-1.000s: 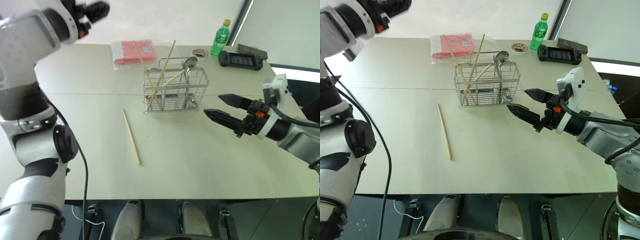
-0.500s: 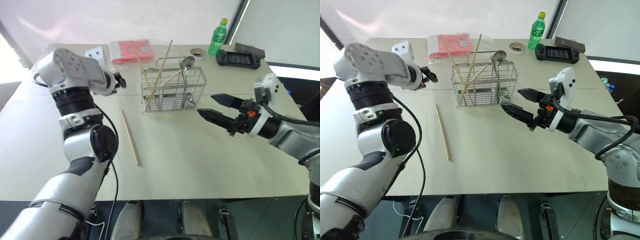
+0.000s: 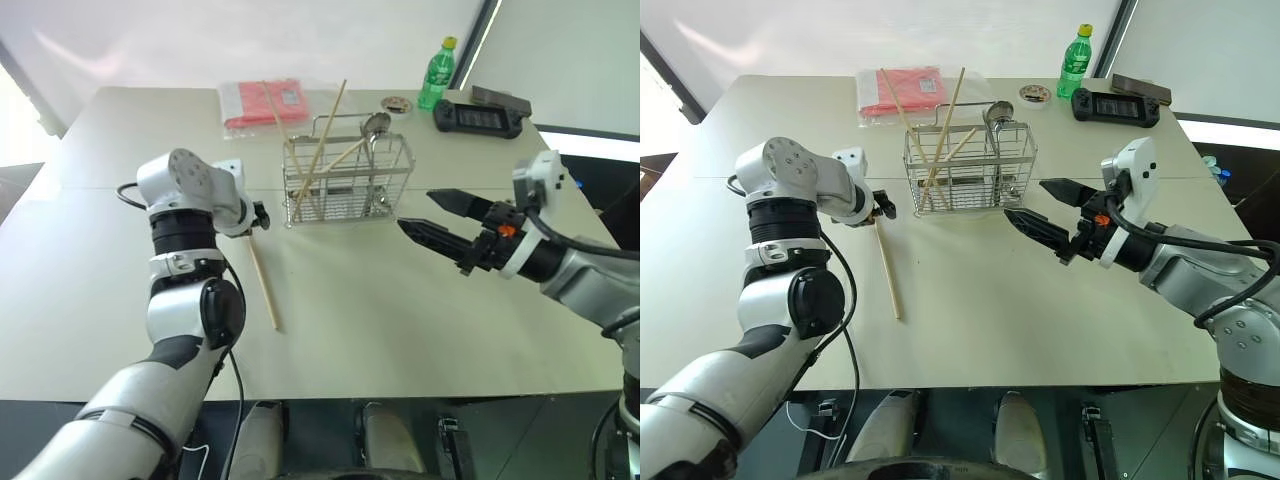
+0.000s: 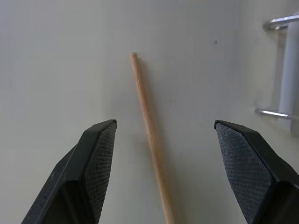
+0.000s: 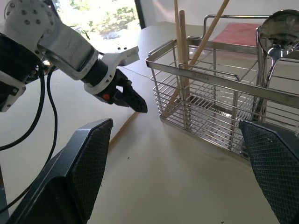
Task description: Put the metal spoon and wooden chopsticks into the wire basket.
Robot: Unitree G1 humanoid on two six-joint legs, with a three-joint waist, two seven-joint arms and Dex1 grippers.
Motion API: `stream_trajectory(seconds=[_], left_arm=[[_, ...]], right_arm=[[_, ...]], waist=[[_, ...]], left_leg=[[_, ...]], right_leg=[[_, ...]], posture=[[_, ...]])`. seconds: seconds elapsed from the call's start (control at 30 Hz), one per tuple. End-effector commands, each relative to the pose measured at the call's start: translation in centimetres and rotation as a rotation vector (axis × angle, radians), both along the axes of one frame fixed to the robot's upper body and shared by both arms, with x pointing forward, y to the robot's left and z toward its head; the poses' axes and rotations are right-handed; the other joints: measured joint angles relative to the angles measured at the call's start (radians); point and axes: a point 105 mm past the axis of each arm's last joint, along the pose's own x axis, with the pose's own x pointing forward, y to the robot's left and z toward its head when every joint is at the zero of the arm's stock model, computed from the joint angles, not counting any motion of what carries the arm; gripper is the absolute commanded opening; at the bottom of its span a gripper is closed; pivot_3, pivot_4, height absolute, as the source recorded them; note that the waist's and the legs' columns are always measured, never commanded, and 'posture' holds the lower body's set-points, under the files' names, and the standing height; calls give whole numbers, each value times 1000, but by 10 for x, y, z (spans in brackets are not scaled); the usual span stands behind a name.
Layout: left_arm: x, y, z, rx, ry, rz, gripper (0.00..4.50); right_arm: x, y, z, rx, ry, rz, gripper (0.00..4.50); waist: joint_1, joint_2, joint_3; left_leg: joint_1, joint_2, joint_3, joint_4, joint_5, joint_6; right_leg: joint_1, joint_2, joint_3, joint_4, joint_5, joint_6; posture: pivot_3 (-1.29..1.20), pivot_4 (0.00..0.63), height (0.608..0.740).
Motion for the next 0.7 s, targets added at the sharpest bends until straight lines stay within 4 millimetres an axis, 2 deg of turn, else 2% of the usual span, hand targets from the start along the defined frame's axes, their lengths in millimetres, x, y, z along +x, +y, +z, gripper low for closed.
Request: stream_trajectory(seconds=[0.03,0.1,0.2,0.37,0.47,0.6,0.63,0.7], left_arm=[[-1,-2,0,14,7,-5,3511],[-2,-3,-5,2,25,1,3511],[-3,-6,-7,-19,34,2,2662],[-2,-6,-4,-28,29,16,152],[-1,-3,-2,-27,25,32,69],[1,11,8,-51,-14,85,69],[9,23,19,-58,-96,132,69],[34,55,57,-38,-377,209,69]], right_arm=[[-5,1,13,15,-61,4,4500],[-5,1,13,15,-60,2,4500],[-5,0,13,17,-59,-1,4500],[-4,-1,13,18,-57,-4,4500],[-3,-1,14,20,-59,-3,4500],[-3,-1,14,19,-59,-1,4500],[-3,-1,14,17,-59,-1,4500],[-3,-1,15,14,-60,0,4500]], waist=[[0,0,0],[0,0,0],[0,1,-1],[13,1,-1],[21,1,-1],[21,1,-1],[20,1,-1],[13,1,0]], left_leg=[[0,0,0,0,0,0],[0,0,0,0,0,0],[0,0,0,0,0,0],[0,0,0,0,0,0],[0,0,0,1,0,0],[0,0,0,0,0,0],[0,0,0,0,0,0],[0,0,0,0,0,0]], right_leg=[[0,0,0,0,0,0],[0,0,0,0,0,0],[1,0,0,0,0,0],[1,0,0,0,0,0],[1,0,0,-1,0,0],[1,0,0,-1,0,0],[1,0,0,-1,0,0],[0,0,0,0,0,0]], posture=[[0,150,720],[0,150,720],[0,150,720],[0,150,720],[0,150,720],[0,150,720],[0,150,720],[0,150,720]])
